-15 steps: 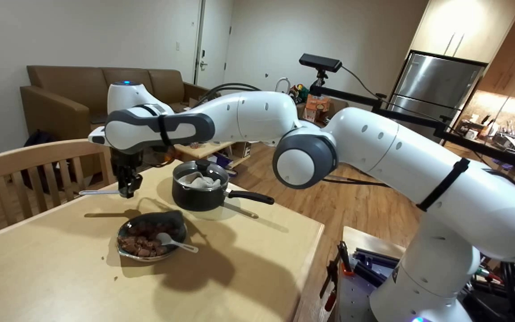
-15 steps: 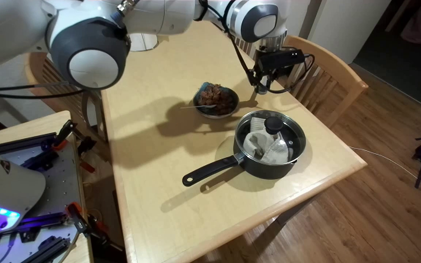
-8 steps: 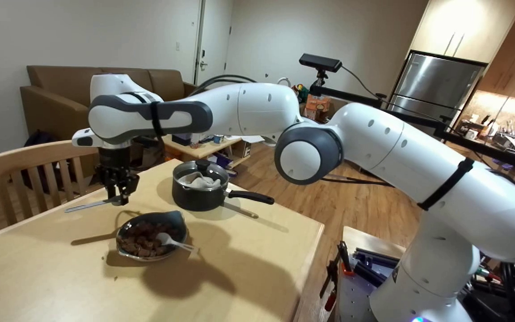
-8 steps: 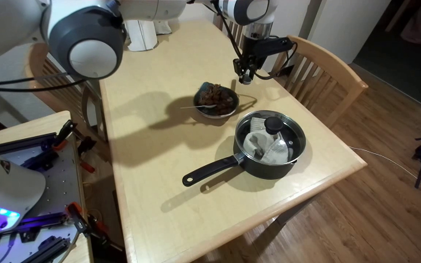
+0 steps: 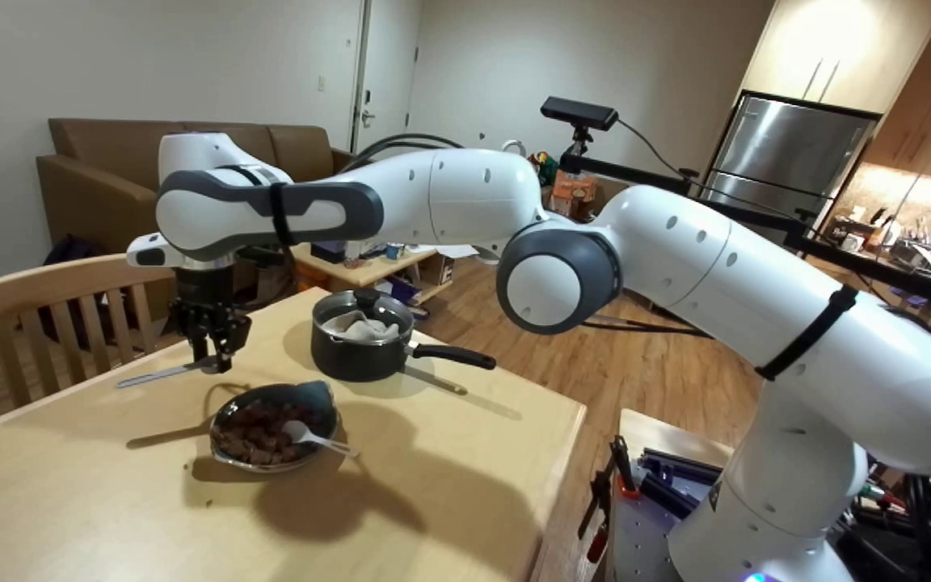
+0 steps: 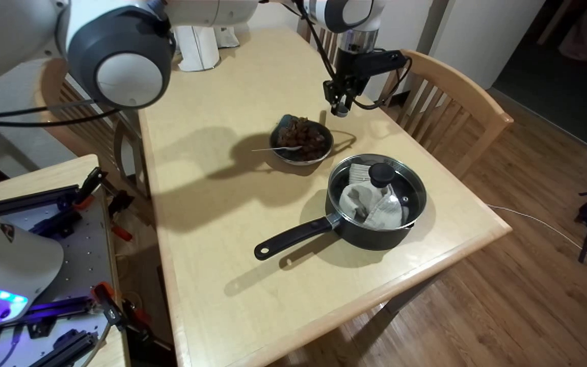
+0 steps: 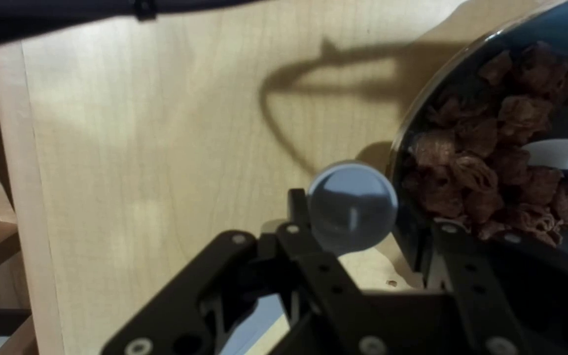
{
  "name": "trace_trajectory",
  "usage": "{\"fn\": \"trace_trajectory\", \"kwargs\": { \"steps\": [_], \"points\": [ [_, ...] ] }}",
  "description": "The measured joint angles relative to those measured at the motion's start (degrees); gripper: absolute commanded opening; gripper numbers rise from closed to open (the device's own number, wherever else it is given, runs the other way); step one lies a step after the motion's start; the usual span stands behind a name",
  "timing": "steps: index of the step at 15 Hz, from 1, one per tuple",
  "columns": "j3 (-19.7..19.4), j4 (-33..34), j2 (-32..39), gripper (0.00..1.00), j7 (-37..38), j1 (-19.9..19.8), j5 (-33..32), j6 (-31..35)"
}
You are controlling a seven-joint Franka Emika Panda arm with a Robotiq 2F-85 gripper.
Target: Put the gray spoon in the bowl
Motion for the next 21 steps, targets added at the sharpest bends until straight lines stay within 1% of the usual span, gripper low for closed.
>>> {"fn": "trace_trajectory", "kwargs": {
  "steps": [2, 6, 7, 9, 10, 13, 18, 19, 21],
  "points": [
    [0.27, -0.08, 0.03, 0.2, -4.19, 0.04, 0.0, -0.21],
    [1.22, -0.22, 0.05, 0.2, -15.16, -0.22, 0.01, -4.14],
    [1.47, -0.22, 0.04, 0.45, -17.81, -0.33, 0.01, -5.44],
    [1.2, -0.22, 0.04, 0.45, -18.92, -0.35, 0.0, -6.43],
    [1.12, -0.22, 0.04, 0.2, -18.99, -0.35, 0.0, -6.5],
    [1.2, -0.23, 0.1, 0.2, -19.7, -0.28, 0.0, -6.56],
    [2.15, -0.26, 0.1, 0.2, -32.88, 0.43, 0.0, -9.21],
    [2.25, -0.26, 0.08, 0.45, -35.53, 0.56, 0.0, -9.65],
    [2.26, -0.25, 0.0, 0.45, -39.97, 0.72, 0.0, -10.9]
  ]
}}
